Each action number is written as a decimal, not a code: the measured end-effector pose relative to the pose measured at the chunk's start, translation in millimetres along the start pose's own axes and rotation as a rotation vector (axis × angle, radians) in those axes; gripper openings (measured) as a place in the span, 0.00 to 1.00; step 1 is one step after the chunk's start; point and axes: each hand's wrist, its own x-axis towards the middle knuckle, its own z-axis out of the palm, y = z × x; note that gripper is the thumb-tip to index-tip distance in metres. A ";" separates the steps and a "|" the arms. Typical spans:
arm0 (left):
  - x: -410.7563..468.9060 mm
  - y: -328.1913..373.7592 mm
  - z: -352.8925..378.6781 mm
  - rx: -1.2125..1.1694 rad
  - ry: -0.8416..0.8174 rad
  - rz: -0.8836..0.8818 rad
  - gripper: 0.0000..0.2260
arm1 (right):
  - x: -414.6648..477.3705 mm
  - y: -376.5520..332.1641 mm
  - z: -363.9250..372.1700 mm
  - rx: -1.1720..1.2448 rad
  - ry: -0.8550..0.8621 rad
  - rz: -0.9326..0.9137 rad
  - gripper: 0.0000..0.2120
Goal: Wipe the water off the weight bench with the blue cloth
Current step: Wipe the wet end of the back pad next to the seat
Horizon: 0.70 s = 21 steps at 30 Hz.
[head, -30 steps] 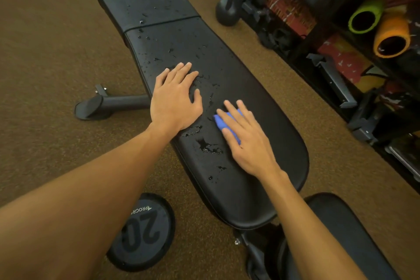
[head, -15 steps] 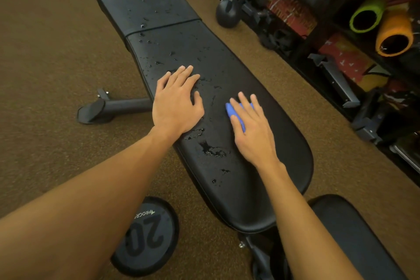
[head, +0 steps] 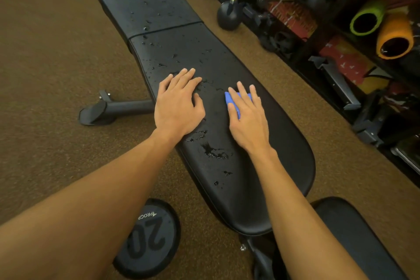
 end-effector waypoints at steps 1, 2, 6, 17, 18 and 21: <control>-0.4 0.1 0.1 -0.004 0.002 0.000 0.22 | 1.1 -8.9 3.2 0.000 -0.006 -0.045 0.23; -0.6 -0.1 0.3 -0.008 0.004 0.001 0.22 | -2.0 -15.1 4.8 0.009 -0.029 -0.119 0.23; -0.4 -1.6 2.1 -0.011 0.004 -0.001 0.22 | -32.3 3.6 -4.6 -0.002 -0.108 -0.328 0.22; -0.7 -1.3 1.2 -0.014 0.006 0.003 0.22 | -17.4 -10.2 0.2 0.017 -0.105 -0.271 0.23; -0.6 -1.5 1.3 -0.015 0.006 0.003 0.21 | -22.7 -2.0 -2.1 0.012 -0.115 -0.314 0.22; -0.3 -2.2 1.8 -0.011 0.005 -0.003 0.21 | -7.6 26.2 -9.2 0.024 -0.046 -0.204 0.22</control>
